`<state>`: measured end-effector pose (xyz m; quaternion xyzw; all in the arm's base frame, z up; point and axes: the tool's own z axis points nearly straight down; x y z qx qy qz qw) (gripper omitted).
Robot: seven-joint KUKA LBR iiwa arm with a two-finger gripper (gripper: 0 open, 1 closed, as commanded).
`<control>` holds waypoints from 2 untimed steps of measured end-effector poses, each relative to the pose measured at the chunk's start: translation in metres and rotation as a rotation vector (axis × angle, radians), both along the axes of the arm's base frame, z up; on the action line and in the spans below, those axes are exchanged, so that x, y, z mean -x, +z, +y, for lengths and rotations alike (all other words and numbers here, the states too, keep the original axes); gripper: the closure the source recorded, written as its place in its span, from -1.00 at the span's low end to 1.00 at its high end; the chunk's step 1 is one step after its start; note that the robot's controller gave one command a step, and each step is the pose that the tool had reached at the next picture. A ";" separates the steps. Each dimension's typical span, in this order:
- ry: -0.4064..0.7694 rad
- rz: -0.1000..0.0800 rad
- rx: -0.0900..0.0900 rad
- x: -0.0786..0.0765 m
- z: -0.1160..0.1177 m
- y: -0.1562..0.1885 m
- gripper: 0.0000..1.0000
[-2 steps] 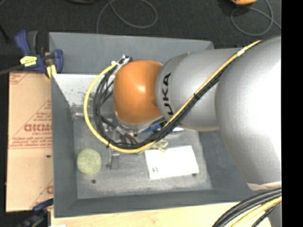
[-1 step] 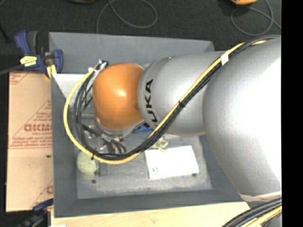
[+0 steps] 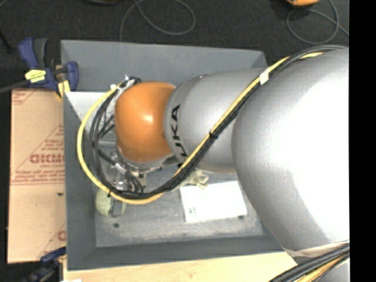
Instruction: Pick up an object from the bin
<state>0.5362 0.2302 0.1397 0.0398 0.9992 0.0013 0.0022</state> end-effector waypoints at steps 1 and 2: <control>-0.045 0.002 0.002 0.006 -0.001 -0.045 -1.00; -0.283 -0.003 -0.005 0.014 -0.001 -0.064 1.00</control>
Offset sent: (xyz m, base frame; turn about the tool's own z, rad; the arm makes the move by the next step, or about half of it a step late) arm -0.0177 -0.0025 -0.0697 0.2852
